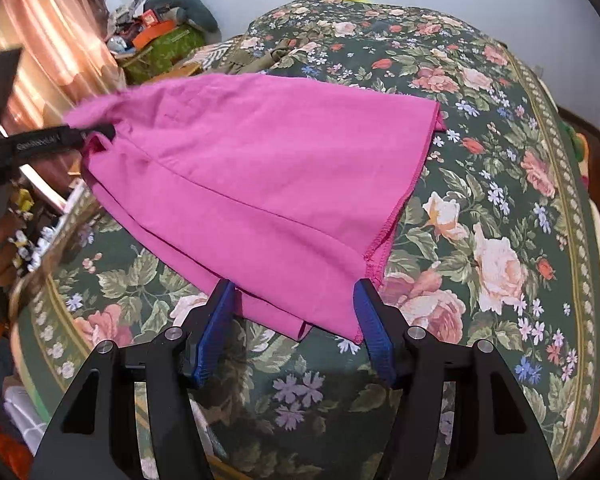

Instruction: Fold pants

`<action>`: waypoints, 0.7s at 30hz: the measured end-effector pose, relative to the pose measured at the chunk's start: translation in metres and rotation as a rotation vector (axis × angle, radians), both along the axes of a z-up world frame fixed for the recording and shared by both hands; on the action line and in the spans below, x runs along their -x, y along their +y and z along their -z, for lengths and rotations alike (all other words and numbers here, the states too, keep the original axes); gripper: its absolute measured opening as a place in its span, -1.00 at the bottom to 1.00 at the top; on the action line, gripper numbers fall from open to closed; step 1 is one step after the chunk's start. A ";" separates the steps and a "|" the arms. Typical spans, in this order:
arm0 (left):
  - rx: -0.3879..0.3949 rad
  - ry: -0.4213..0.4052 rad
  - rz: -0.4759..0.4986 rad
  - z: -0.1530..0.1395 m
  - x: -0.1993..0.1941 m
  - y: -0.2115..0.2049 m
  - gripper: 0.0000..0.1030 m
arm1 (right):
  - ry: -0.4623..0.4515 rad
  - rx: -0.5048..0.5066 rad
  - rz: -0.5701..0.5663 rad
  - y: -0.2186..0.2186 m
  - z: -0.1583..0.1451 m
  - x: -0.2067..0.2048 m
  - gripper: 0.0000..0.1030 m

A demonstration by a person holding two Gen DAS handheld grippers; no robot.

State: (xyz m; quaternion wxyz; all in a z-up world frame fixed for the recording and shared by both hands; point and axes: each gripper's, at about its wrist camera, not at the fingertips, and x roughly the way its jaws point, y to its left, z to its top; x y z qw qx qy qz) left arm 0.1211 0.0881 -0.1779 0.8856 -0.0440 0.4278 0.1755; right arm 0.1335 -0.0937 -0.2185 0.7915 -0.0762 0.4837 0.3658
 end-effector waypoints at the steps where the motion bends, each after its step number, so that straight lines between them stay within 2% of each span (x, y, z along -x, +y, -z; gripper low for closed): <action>1: -0.036 -0.014 0.020 -0.005 -0.001 -0.008 -0.53 | -0.004 0.005 0.000 0.001 0.000 0.000 0.12; 2: -0.082 -0.040 0.054 -0.013 -0.003 -0.020 -0.53 | -0.003 0.004 0.001 0.001 0.000 0.000 0.12; 4: -0.125 -0.088 0.121 -0.029 -0.008 -0.042 -0.53 | 0.007 -0.010 0.003 -0.002 0.001 -0.001 0.12; 7: -0.134 -0.114 0.204 -0.044 -0.018 -0.068 -0.53 | 0.014 -0.022 0.001 -0.005 0.001 -0.001 0.12; 11: -0.054 -0.081 0.341 -0.050 -0.037 -0.098 -0.53 | 0.021 -0.035 0.008 -0.007 -0.001 0.001 0.12; 16: 0.069 0.043 0.468 -0.030 -0.059 -0.122 -0.54 | 0.046 -0.071 0.023 -0.021 -0.005 0.003 0.11; 21: 0.181 0.157 0.497 -0.002 -0.068 -0.131 -0.54 | 0.059 -0.087 0.073 -0.044 -0.006 0.001 0.11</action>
